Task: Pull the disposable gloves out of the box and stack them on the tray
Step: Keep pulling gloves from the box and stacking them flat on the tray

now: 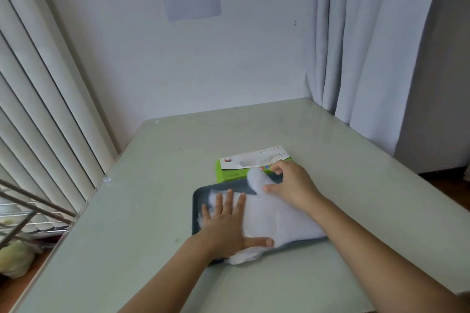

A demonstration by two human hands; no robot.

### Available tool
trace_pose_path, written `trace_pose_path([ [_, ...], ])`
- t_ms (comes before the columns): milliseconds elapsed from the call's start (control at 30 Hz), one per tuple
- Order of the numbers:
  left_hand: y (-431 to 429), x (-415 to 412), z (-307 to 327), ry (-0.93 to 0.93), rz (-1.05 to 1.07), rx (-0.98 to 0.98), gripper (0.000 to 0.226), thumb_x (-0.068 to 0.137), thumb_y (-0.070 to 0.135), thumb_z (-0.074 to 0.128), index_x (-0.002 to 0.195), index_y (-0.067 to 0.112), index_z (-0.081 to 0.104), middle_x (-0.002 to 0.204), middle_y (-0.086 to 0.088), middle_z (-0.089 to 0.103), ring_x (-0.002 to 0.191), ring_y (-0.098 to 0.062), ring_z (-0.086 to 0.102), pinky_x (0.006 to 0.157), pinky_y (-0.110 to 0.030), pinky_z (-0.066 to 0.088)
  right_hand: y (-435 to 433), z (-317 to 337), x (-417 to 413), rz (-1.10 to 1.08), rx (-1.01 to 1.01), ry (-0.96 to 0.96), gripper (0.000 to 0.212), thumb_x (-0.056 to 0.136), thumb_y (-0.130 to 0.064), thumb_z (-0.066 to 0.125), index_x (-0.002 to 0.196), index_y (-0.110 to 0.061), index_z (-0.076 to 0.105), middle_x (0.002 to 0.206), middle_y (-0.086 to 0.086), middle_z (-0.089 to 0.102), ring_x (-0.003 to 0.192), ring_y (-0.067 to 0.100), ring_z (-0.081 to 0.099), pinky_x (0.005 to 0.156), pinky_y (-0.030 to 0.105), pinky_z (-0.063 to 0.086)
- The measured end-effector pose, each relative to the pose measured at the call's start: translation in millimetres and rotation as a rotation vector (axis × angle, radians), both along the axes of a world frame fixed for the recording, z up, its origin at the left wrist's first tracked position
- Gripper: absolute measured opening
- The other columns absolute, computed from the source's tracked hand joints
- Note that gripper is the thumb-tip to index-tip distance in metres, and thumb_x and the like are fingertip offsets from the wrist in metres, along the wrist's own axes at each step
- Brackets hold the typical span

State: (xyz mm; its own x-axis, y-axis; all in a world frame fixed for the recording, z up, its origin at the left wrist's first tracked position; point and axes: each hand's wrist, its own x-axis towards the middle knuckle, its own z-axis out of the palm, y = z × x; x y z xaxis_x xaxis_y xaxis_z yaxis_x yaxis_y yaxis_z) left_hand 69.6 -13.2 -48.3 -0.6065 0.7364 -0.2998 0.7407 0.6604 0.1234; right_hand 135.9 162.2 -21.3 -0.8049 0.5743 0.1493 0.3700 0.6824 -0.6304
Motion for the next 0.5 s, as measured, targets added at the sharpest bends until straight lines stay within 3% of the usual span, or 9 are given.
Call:
trace_pose_path([
  [167,-0.8,0.1,-0.5,0.0,0.002,-0.007,0.122,0.069,0.087,0.043,0.151,0.023,-0.02,0.156,-0.005,-0.03,0.142,-0.029,-0.03,0.114,-0.06,-0.012,6.4,7.0,-15.9,0.021,-0.085,-0.011,0.024,0.065,-0.016,0.085,0.078,-0.013,0.065,0.069,-0.012,0.055,0.071,0.01,0.055,0.069,0.026,0.045],
  [367,-0.9,-0.2,-1.3,-0.002,0.008,-0.017,0.122,0.067,0.089,0.042,0.15,0.026,-0.021,0.156,-0.006,-0.031,0.14,-0.034,-0.033,0.112,-0.063,-0.013,11.4,-3.0,-20.2,0.01,-0.096,-0.036,0.037,0.063,-0.016,0.085,0.092,-0.017,0.061,0.075,-0.01,0.057,0.077,0.015,0.059,0.076,0.03,0.048],
  [500,-1.7,0.9,-1.4,-0.009,0.029,-0.037,0.121,0.065,0.092,0.04,0.149,0.031,-0.022,0.154,-0.009,-0.034,0.137,-0.04,-0.035,0.109,-0.066,-0.015,11.3,-6.5,-24.6,-0.009,-0.098,0.071,0.022,0.067,-0.006,0.079,0.077,-0.018,0.062,0.073,-0.005,0.063,0.071,0.011,0.059,0.072,0.028,0.049],
])
